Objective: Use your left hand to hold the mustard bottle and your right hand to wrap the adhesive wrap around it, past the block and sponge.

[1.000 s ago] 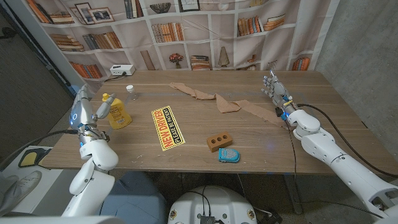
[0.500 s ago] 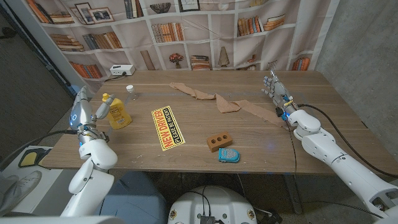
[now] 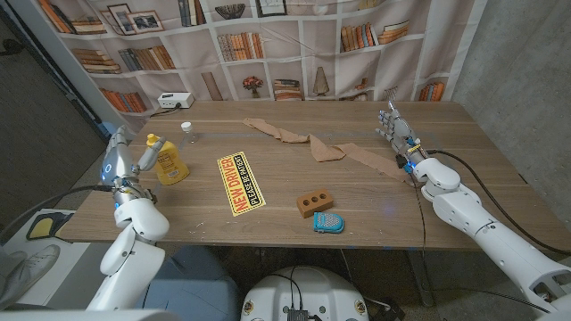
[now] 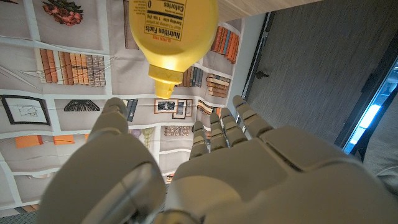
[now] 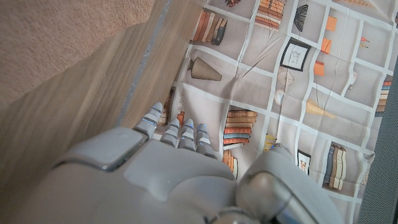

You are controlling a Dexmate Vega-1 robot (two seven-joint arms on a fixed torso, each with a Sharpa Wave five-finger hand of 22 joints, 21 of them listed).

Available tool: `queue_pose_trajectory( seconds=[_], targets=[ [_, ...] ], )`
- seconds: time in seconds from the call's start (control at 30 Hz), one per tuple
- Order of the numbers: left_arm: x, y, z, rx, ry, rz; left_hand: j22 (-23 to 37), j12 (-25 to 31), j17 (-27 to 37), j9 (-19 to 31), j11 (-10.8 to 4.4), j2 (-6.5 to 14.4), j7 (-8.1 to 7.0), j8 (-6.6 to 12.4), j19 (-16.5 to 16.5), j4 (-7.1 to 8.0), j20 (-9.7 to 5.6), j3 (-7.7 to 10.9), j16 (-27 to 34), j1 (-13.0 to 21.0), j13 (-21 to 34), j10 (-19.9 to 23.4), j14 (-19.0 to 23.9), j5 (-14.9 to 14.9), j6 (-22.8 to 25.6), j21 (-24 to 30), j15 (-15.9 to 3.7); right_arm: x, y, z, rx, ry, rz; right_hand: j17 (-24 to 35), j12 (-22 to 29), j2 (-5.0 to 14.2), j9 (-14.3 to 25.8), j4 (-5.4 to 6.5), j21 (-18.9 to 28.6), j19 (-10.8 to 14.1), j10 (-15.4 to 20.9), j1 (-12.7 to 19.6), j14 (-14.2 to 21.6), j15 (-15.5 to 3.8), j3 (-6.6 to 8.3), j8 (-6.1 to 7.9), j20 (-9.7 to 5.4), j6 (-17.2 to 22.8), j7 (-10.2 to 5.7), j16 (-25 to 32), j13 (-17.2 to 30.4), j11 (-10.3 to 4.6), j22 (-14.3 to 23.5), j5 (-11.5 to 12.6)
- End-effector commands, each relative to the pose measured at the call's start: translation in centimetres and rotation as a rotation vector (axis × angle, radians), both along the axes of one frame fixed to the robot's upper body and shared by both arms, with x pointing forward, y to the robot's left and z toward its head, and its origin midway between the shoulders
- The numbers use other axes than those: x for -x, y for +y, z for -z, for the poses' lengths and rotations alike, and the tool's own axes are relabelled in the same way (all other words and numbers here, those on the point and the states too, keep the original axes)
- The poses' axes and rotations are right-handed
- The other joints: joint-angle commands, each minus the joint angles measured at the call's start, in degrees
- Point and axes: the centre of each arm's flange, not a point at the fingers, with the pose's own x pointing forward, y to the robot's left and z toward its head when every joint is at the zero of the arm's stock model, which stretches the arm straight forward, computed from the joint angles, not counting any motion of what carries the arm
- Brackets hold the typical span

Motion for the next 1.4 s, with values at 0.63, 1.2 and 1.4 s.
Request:
queue_pose_trajectory(
  seconds=[0.63,1.2,1.4],
  targets=[
    [-1.6,0.3,0.4,0.006,0.036,-0.019,0.22,-0.87,0.12,0.15,4.99,1.25,1.85,-0.18,0.32,0.19,-0.04,-0.95,-0.92,0.18,0.64,-1.73,-3.21,0.15,-0.06,0.13,5.83,-0.9,-0.3,0.0,-0.007,0.009,0.003,0.03,0.0,0.17,0.23,-0.51,0.37,-0.13,0.33,-0.1,-0.08,-0.24,-0.02,0.13,0.18,0.18,0.17,0.15,0.23,-0.07,0.16,-0.06],
    [-2.1,0.6,0.5,-0.006,0.05,-0.039,0.16,-1.41,0.5,0.11,8.68,2.04,3.47,-0.21,0.39,0.43,-0.4,-1.49,-1.32,-0.07,1.04,-3.44,-7.71,0.17,-0.18,0.17,10.22,-1.3,0.0,-0.1,0.0,0.01,0.0,0.02,-0.01,0.19,0.23,-0.59,0.37,-0.12,0.31,-0.07,-0.09,-0.44,-0.01,0.16,0.18,0.28,0.07,0.15,0.24,-0.24,0.16,-0.07],
    [-2.1,0.7,0.7,-0.001,0.055,-0.045,0.14,-1.34,0.51,0.09,8.86,2.16,3.72,-0.2,0.5,0.21,-0.4,-1.59,-0.36,0.22,1.22,-3.5,-5.9,0.21,-0.21,0.22,8.23,-1.5,0.1,-0.3,-0.002,0.014,-0.001,0.02,-0.01,0.18,0.23,-0.62,0.35,-0.17,0.32,-0.07,-0.08,-0.46,-0.01,0.16,0.18,0.28,0.05,0.15,0.24,-0.31,0.16,-0.07]
  ],
)
